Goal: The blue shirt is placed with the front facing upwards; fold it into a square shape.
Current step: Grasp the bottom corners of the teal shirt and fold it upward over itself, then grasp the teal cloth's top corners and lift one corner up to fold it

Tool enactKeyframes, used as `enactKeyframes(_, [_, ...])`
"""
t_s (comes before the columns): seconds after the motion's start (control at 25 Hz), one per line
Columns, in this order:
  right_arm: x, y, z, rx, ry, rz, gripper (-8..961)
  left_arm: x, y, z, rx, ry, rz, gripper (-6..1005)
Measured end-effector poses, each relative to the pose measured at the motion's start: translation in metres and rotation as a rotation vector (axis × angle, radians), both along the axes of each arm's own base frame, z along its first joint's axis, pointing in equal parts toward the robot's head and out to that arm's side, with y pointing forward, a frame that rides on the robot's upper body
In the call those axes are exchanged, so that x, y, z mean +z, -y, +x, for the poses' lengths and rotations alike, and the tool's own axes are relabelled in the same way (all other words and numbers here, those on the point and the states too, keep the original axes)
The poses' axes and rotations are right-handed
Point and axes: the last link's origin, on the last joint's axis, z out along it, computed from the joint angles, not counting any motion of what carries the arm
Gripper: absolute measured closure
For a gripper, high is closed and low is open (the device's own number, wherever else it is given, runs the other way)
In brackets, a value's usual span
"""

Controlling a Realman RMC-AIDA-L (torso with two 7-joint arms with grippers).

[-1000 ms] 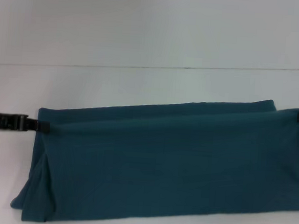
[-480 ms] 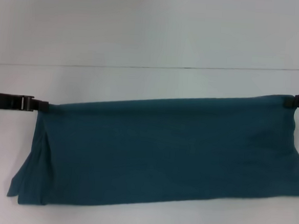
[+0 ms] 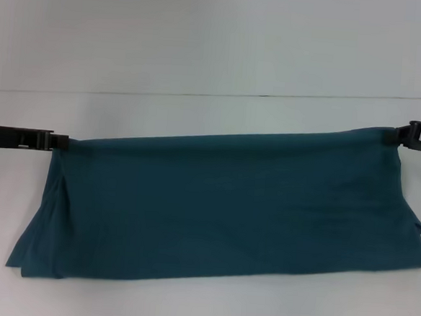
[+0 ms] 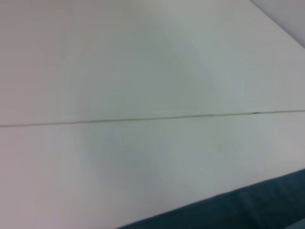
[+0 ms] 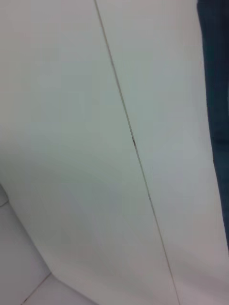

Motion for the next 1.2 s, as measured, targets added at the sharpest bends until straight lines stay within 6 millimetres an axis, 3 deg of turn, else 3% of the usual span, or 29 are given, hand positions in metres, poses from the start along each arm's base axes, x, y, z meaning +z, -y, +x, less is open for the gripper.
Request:
enactKeyframes(0.36, [-0.014,-0.009,0.002,-0.019,0.055,0.048,913,-0.009,-0.007,0.000,-0.008,-0.032,0.042,942])
enactKeyframes(0.52, [-0.023,-0.012,0.005,-0.039,0.084,0.067,898,-0.027,-0.007,0.000,-0.027,-0.075,0.085,920])
enactKeyframes(0.72, [-0.031,-0.015,0.002,-0.013,0.143,0.070,801,-0.035,-0.009,-0.002,-0.016,-0.105,0.132,892])
enactKeyframes(0.96, [-0.016,-0.017,-0.009,0.044,0.171,0.103,685,-0.013,-0.003,0.001,-0.019,-0.085,0.137,806])
enactKeyframes(1.2, [-0.007,0.006,-0.007,0.095,0.149,0.051,367,-0.006,0.026,0.003,0.015,-0.113,0.039,693])
